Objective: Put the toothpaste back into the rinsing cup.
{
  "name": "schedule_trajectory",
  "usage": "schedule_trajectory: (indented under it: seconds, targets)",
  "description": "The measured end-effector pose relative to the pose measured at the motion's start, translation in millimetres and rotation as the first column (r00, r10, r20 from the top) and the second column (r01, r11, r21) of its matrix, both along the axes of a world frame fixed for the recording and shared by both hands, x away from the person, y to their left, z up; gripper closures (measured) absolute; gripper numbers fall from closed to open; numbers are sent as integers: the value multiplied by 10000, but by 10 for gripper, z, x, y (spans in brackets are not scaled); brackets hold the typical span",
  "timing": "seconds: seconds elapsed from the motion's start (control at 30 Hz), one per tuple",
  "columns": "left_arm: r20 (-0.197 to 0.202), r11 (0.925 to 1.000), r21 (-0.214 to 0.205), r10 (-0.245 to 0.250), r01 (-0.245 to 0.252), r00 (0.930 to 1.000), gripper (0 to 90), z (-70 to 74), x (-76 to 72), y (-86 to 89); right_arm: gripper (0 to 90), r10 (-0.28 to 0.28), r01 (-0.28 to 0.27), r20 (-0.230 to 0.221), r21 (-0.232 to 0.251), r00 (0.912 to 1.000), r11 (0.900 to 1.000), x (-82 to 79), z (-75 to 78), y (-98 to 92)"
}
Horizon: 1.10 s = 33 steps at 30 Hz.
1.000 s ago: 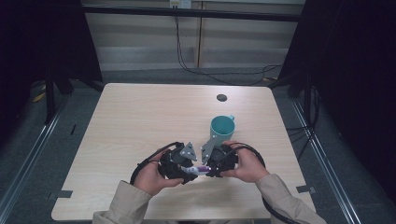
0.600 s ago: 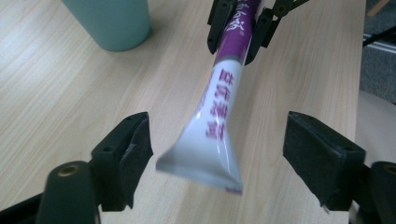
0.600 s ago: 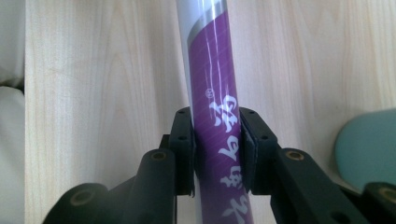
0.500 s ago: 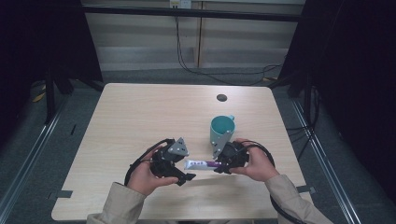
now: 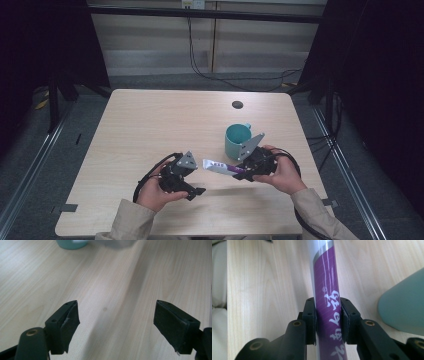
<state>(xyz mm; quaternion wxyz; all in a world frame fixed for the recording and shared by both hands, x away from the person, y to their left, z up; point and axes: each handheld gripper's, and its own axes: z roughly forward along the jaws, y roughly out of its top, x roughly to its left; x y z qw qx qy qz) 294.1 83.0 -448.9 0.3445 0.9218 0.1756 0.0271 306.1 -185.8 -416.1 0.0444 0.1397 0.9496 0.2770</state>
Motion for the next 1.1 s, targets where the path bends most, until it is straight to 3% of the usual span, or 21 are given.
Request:
schedule_trajectory:
  seconds: [0.27, 0.53, 0.57, 0.77, 0.8, 1.0, 1.07, 1.1]
  targets:
    - [-140, 9997, 194, 120, -118, 9998, 199, -178, 14, 28, 692, -624, 623, -19, 860, 9980, 9943, 27, 51, -109]
    - [-229, 9993, 168, 331, -327, 9992, 198, -301, 1, 28, 692, -1039, 1034, -55, 1671, 9946, 9805, 48, 74, -175]
    - [-185, 9994, 315, 174, -168, 9997, 198, -312, 13, 38, 692, -1081, 1065, 0, 1698, 9941, 9797, 49, 76, -178]
    - [-187, 9991, 291, 319, -313, 9993, 196, -375, 8, 41, 693, -1375, 1350, -35, 2159, 9905, 9670, 66, 98, -214]
    - [-216, 9988, 291, 411, -405, 9989, 194, -404, -5, 32, 694, -1576, 1579, -209, 2454, 9873, 9565, 73, 107, -236]
    - [-164, 9987, 371, 347, -340, 9993, 191, -435, 1, 31, 695, -1826, 1816, -214, 2694, 9829, 9458, 82, 120, -258]
    - [-150, 9991, 272, 321, -317, 9994, 188, -452, 8, 36, 695, -1975, 1974, -304, 3004, 9798, 9332, 87, 125, -274]
    - [-150, 9991, 272, 321, -317, 9994, 185, -452, 8, 36, 695, -1975, 1974, -304, 3004, 9798, 9332, 87, 125, -274]
